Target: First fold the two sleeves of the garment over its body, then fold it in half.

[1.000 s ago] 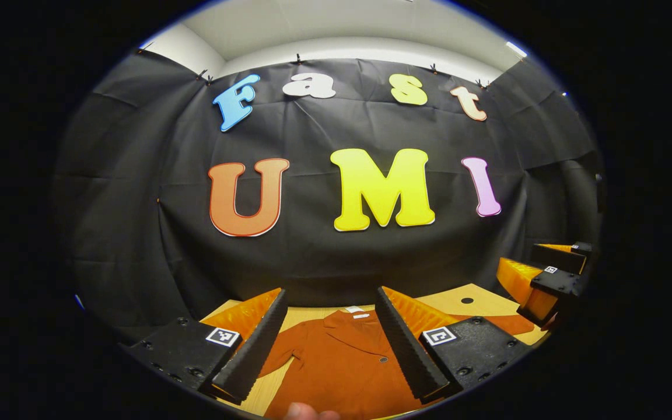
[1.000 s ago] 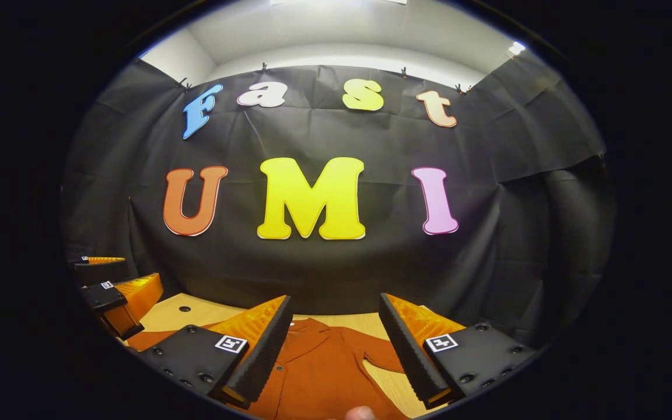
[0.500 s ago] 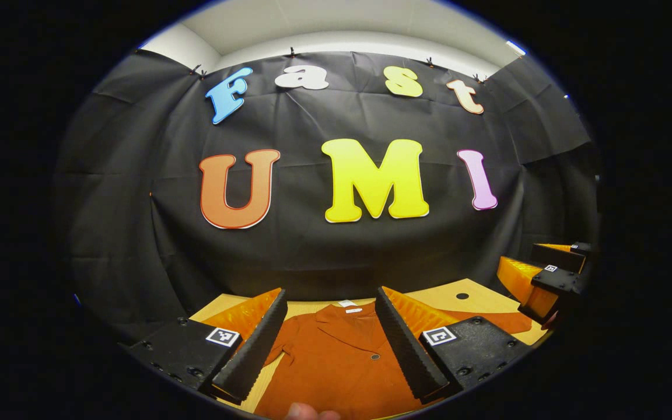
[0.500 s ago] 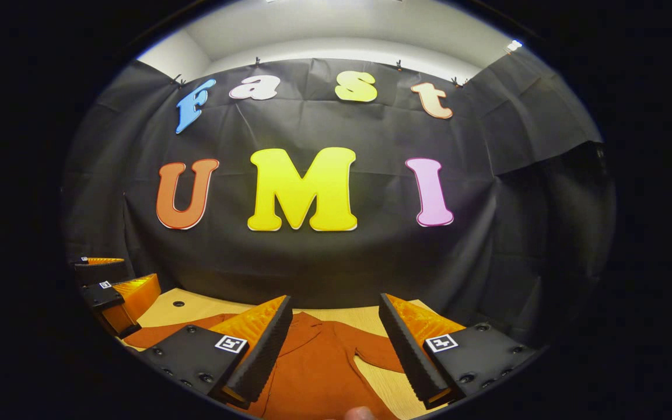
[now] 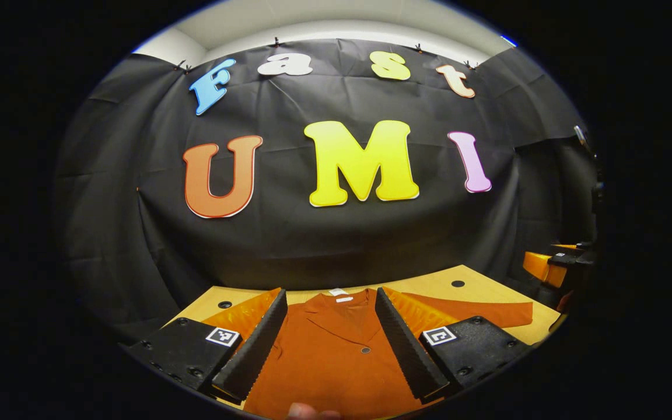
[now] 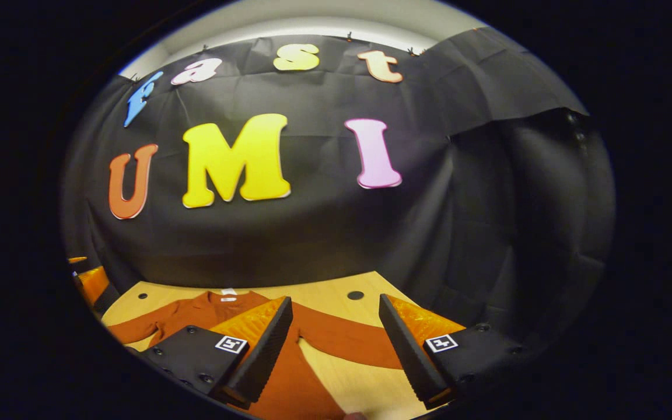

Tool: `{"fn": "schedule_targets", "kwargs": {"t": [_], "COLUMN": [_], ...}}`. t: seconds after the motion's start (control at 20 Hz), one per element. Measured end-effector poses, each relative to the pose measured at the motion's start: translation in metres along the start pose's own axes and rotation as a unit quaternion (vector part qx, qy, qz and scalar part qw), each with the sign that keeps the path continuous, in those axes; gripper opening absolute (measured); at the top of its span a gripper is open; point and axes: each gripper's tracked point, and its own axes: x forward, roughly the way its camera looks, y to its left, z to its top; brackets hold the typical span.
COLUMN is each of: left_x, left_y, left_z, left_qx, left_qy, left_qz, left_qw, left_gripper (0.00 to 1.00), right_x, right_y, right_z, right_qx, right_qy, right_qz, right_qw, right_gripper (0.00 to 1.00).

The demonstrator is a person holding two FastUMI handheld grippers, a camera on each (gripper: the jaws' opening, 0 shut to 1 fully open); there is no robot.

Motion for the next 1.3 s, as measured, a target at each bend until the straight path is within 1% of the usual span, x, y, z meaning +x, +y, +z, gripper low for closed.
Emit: {"fn": "schedule_targets", "kwargs": {"t": [0.1,0.15,0.25,0.35,0.45,0.6,0.65,0.85,1.0,1.05,1.1,1.15,1.2,1.25,1.3], "left_x": [0.003,0.003,0.004,0.007,0.009,0.011,0.013,0.011,0.011,0.012,0.013,0.013,0.015,0.014,0.015], "left_y": [-0.007,-0.011,-0.018,-0.023,-0.028,-0.034,-0.037,-0.036,-0.036,-0.037,-0.039,-0.040,-0.042,-0.044,-0.046], "left_z": [-0.004,-0.005,-0.005,-0.008,-0.010,-0.012,-0.013,-0.018,-0.020,-0.021,-0.021,-0.021,-0.021,-0.021,-0.020], "left_qx": [0.006,0.009,0.017,0.025,0.030,0.041,0.044,0.052,0.048,0.047,0.047,0.047,0.048,0.049,0.051], "left_qy": [0.012,0.017,0.020,0.027,0.036,0.046,0.049,0.065,0.071,0.074,0.074,0.075,0.076,0.076,0.076], "left_qz": [0.001,0.000,0.000,0.004,0.006,0.014,0.016,0.032,0.043,0.045,0.046,0.046,0.046,0.045,0.045], "left_qw": [1.000,1.000,1.000,0.999,0.999,0.998,0.998,0.996,0.995,0.995,0.995,0.995,0.995,0.995,0.995], "left_gripper": [1.00,0.98,0.98,0.98,0.98,0.98,0.98,0.99,0.99,0.99,0.99,0.99,0.99,0.99,0.99], "right_x": [0.016,0.023,0.037,0.050,0.061,0.077,0.082,0.089,0.086,0.084,0.082,0.084,0.083,0.083,0.082], "right_y": [-0.039,-0.058,-0.088,-0.114,-0.131,-0.144,-0.149,-0.159,-0.160,-0.162,-0.163,-0.164,-0.167,-0.171,-0.174], "right_z": [-0.022,-0.037,-0.067,-0.097,-0.121,-0.152,-0.164,-0.205,-0.215,-0.220,-0.213,-0.202,-0.197,-0.194,-0.194], "right_qx": [0.001,-0.001,0.005,0.018,0.022,0.037,0.045,0.064,0.071,0.071,0.062,0.061,0.062,0.063,0.068], "right_qy": [0.027,0.045,0.088,0.123,0.152,0.189,0.202,0.264,0.285,0.303,0.305,0.311,0.312,0.315,0.316], "right_qz": [-0.026,-0.038,-0.060,-0.080,-0.088,-0.094,-0.099,-0.115,-0.121,-0.124,-0.128,-0.131,-0.141,-0.151,-0.155], "right_qw": [0.999,0.998,0.994,0.989,0.984,0.977,0.973,0.955,0.948,0.942,0.942,0.939,0.937,0.935,0.934], "right_gripper": [0.95,0.95,0.94,0.95,0.96,0.94,0.96,0.96,0.96,0.95,0.95,0.94,0.83,0.78,0.60]}}
